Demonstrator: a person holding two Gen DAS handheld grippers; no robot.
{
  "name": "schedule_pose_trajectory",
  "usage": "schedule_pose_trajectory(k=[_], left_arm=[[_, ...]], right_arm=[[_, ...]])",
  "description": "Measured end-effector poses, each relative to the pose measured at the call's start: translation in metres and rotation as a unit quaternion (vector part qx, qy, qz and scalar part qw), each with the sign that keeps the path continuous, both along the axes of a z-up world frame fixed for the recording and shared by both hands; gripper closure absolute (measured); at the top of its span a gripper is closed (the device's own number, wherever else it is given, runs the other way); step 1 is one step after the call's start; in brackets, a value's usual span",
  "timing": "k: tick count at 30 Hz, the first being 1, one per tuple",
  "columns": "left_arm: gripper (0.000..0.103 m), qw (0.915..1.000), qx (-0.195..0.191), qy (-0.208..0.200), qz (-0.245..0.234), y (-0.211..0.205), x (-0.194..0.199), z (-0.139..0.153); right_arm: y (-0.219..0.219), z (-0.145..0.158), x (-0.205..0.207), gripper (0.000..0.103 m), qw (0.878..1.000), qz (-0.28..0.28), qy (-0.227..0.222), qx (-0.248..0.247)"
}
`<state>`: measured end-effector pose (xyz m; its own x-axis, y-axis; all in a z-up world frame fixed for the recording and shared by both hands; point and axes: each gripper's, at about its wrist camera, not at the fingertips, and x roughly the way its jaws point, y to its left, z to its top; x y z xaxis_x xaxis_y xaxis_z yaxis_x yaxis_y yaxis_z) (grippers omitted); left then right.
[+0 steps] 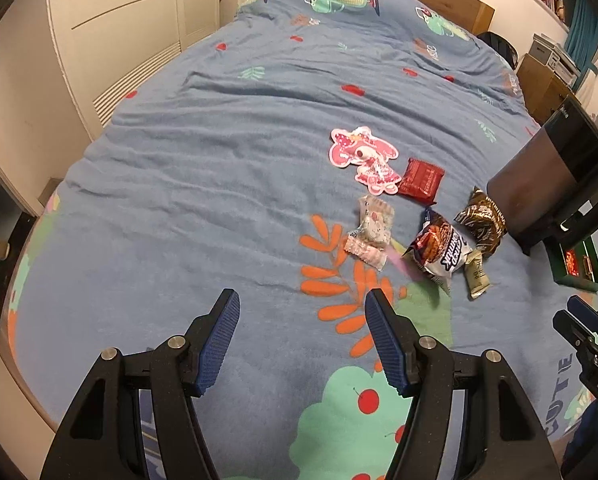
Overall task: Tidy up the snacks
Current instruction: 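Move both open tools back over the remaining snacks, then grasp the wrapped pink candy with the left tool while the right tool grasps the gold pastry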
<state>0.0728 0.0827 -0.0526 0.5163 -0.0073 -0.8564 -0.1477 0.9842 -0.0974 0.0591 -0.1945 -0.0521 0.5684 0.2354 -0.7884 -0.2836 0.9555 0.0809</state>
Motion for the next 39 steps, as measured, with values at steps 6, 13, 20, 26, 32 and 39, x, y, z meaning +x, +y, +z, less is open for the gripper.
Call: schedule_pose_trajectory(k=[6,13,20,26,32,39], left_arm=[[0.043,0.9998,-0.001,0.014,-0.014,-0.006,0.016,-0.018],[0.043,0.9993,-0.005,0.022,-0.030,-0.018,0.041,-0.034],[0.043,0.9983,0.007,0.034,-0.048,-0.033,0.067,-0.051],[0.043,0.9970,0.017,0.042,-0.063,-0.045,0.091,-0.063],[0.043,0.9954,0.029,0.049,-0.077,-0.053,0.109,-0.073],[0.043,0.9942,0.031,0.055,-0.087,-0.058,0.127,-0.081]], right_arm=[[0.014,-0.016,0.011,0.000,1.000,0.009,0.016,-0.003],[0.024,-0.030,0.026,0.000,1.000,0.014,0.027,-0.003],[0.031,-0.047,0.043,0.000,0.999,0.020,0.039,-0.004],[0.033,-0.060,0.053,0.000,0.999,0.020,0.049,-0.004],[0.036,-0.071,0.065,0.000,0.998,0.021,0.062,-0.002],[0.040,-0.085,0.077,0.000,0.996,0.022,0.081,0.004]])
